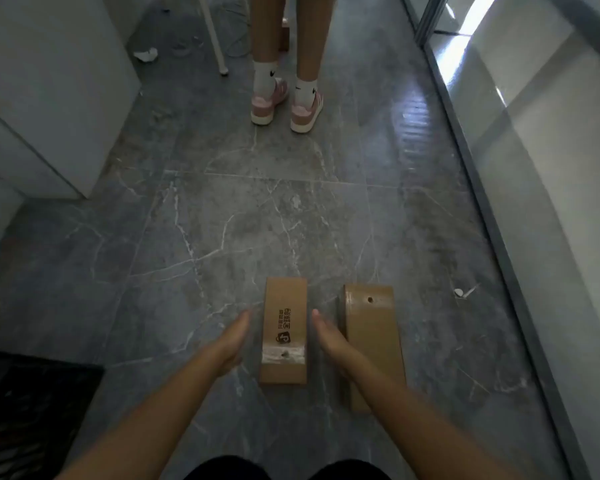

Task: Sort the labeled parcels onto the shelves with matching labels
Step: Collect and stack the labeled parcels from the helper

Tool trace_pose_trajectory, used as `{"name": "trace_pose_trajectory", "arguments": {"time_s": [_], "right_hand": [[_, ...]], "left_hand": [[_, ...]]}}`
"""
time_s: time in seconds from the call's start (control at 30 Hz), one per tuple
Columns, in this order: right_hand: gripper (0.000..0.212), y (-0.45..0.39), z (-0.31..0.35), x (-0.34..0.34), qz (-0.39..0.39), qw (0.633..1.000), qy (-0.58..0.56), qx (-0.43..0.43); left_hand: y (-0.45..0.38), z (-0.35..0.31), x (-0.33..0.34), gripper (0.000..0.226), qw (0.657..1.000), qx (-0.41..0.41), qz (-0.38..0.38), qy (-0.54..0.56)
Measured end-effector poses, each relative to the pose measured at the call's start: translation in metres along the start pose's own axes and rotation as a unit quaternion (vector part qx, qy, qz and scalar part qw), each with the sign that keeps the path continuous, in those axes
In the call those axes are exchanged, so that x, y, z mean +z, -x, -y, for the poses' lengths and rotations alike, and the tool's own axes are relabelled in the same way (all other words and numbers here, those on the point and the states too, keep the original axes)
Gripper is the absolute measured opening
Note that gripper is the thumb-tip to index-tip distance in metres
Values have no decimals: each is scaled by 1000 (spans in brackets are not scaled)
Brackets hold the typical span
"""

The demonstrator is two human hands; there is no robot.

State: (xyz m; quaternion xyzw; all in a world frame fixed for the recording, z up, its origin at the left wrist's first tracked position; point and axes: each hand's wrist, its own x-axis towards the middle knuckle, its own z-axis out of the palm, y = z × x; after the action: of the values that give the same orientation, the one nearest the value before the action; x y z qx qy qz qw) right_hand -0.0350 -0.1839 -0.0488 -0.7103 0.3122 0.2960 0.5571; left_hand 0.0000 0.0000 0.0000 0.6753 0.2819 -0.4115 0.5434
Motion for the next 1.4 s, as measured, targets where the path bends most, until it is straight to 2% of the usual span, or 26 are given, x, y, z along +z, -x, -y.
{"name": "trace_pose_trajectory", "arguments": {"time_s": [0.1, 0.17, 0.37, 0.5, 0.67, 0.9, 1.1, 1.23, 1.4], "right_hand": [[55, -13, -9, 19, 43, 996, -80, -8], [57, -20, -11, 27, 35, 993, -110, 4], [54, 12, 15, 16, 8, 994, -109, 5], [57, 83, 49, 9, 12, 994, -109, 31], [58, 208, 130, -17, 9, 992, -111, 52], [58, 397, 265, -61, -32, 995, -96, 14], [60, 556, 372, -90, -31, 994, -104, -27], [56, 624, 410, -102, -25, 988, -148, -36], [59, 659, 430, -110, -52, 983, -164, -58]], "left_hand": [[-30, 9, 4, 60, 995, -59, 71, 22], [-36, 7, 9, 53, 990, -73, 109, 50], [10, -19, 18, 44, 993, -52, 94, 57], [93, -47, 13, 43, 994, -62, 76, 57], [224, -103, 6, 43, 995, -59, 55, 53], [429, -211, -12, 45, 997, -43, 51, 37], [590, -288, -32, 49, 998, -1, 55, 23], [665, -315, -39, 49, 997, 27, 64, 39], [699, -338, -39, 54, 995, 51, 71, 37]]}}
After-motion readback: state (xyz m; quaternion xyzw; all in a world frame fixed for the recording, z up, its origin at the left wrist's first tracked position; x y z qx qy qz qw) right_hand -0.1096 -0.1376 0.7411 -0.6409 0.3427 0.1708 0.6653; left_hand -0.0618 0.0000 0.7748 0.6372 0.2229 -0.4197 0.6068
